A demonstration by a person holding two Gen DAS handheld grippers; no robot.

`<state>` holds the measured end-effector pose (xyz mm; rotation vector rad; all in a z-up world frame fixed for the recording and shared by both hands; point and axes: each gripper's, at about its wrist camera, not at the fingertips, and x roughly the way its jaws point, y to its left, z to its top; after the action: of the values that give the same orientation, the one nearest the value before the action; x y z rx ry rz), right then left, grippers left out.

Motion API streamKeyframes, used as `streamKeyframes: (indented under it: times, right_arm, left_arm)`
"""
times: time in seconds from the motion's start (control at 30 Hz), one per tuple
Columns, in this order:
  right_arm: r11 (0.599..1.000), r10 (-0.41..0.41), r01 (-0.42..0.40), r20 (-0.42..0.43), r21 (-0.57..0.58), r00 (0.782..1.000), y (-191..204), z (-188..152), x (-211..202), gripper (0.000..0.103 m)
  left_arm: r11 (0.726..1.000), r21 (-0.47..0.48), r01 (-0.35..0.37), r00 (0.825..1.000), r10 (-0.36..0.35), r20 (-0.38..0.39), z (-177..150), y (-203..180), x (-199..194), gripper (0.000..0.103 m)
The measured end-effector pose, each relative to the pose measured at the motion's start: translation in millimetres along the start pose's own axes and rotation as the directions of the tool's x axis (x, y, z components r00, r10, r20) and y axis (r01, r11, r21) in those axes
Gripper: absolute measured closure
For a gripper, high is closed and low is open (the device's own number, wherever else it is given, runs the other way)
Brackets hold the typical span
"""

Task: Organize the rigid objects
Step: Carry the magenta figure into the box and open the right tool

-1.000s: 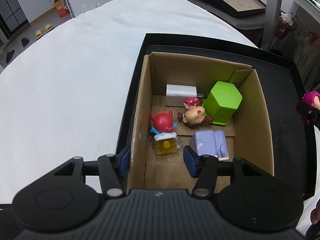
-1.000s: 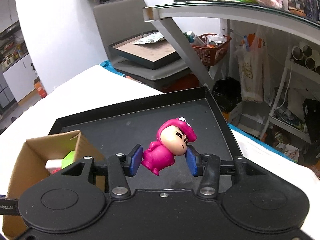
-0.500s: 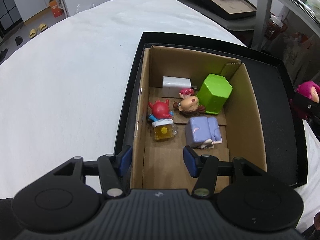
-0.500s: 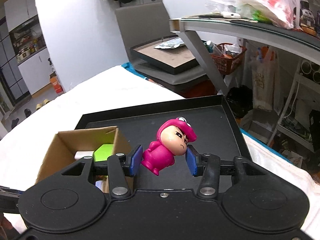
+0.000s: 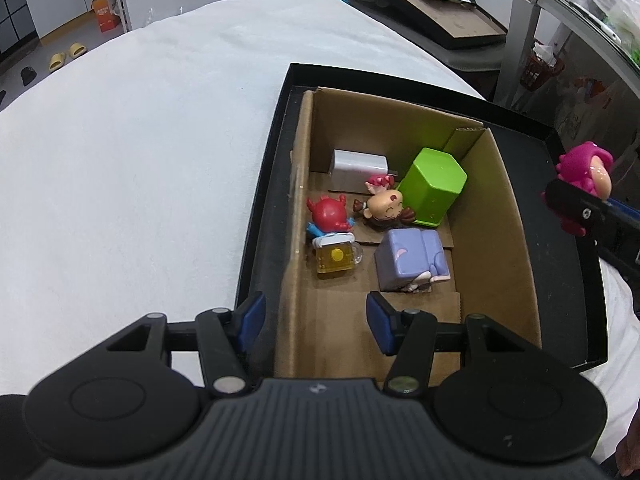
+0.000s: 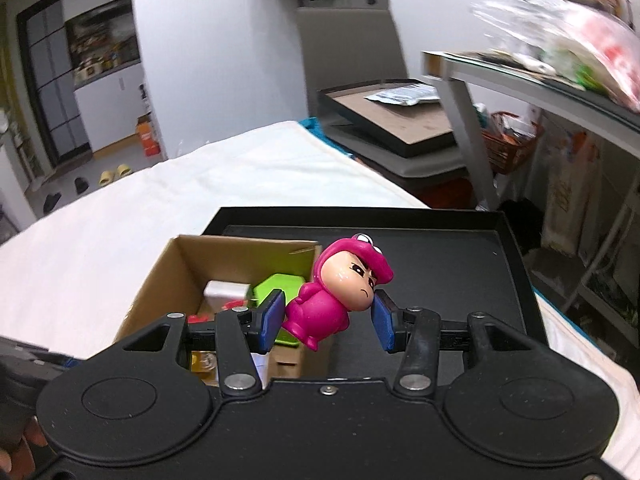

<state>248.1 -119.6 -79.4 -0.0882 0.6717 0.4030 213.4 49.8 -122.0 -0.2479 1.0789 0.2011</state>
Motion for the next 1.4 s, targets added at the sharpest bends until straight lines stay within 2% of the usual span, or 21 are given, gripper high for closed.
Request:
streamKeyframes:
  times: [0.2,0.3,0.37,0.47,0.53,0.67,0.77,0.87,0.97,1.13,1.4]
  right_arm:
    - [0.996,-0.001,0.000,-0.015,-0.091,1.000,23,0,7,0.057]
    - [0.990,-0.008,0.005,-0.020,-0.143,1.000,35,-2,10,0.057]
    - [0.983,-0.023,0.019,-0.023,-0.182,0.999,43,-4,14,0.057]
    - [0.969,-0.050,0.041,-0.031,-0.245,0.998,53,-9,19,0.057]
    - [0.957,-0.065,0.052,-0.038,-0.284,0.997,59,-12,23,0.057]
    - [0.913,-0.136,0.111,-0.038,-0.394,0.990,72,-20,32,0.056]
    - [0.856,-0.195,0.157,-0.026,-0.492,0.980,83,-27,38,0.056]
    - [0.827,-0.238,0.191,-0.021,-0.528,0.971,89,-30,42,0.056]
    - [0.808,-0.253,0.209,-0.005,-0.551,0.967,93,-32,42,0.050]
    - [0.816,-0.261,0.214,-0.013,-0.537,0.965,93,-31,41,0.048]
    - [0.869,-0.251,0.210,-0.032,-0.449,0.967,82,-29,28,0.048]
  left_arm:
    - [0.999,-0.021,0.050,0.999,-0.049,0.016,0,13,3,0.054]
    - [0.998,-0.025,0.062,0.998,-0.061,0.023,1,17,5,0.062]
    - [0.997,-0.029,0.069,0.997,-0.068,0.024,2,21,6,0.073]
    - [0.996,-0.035,0.082,0.996,-0.081,0.025,4,25,8,0.084]
    - [0.995,-0.036,0.093,0.995,-0.092,0.029,3,28,9,0.088]
    - [0.992,-0.044,0.117,0.993,-0.116,0.029,3,33,10,0.088]
    - [0.991,-0.046,0.129,0.991,-0.127,0.028,3,34,11,0.088]
    - [0.989,-0.046,0.138,0.990,-0.137,0.026,3,36,11,0.088]
    - [0.988,-0.049,0.146,0.989,-0.145,0.020,4,38,12,0.088]
    - [0.985,-0.059,0.163,0.987,-0.162,0.014,4,40,13,0.087]
    - [0.986,-0.065,0.156,0.988,-0.156,0.007,6,40,7,0.086]
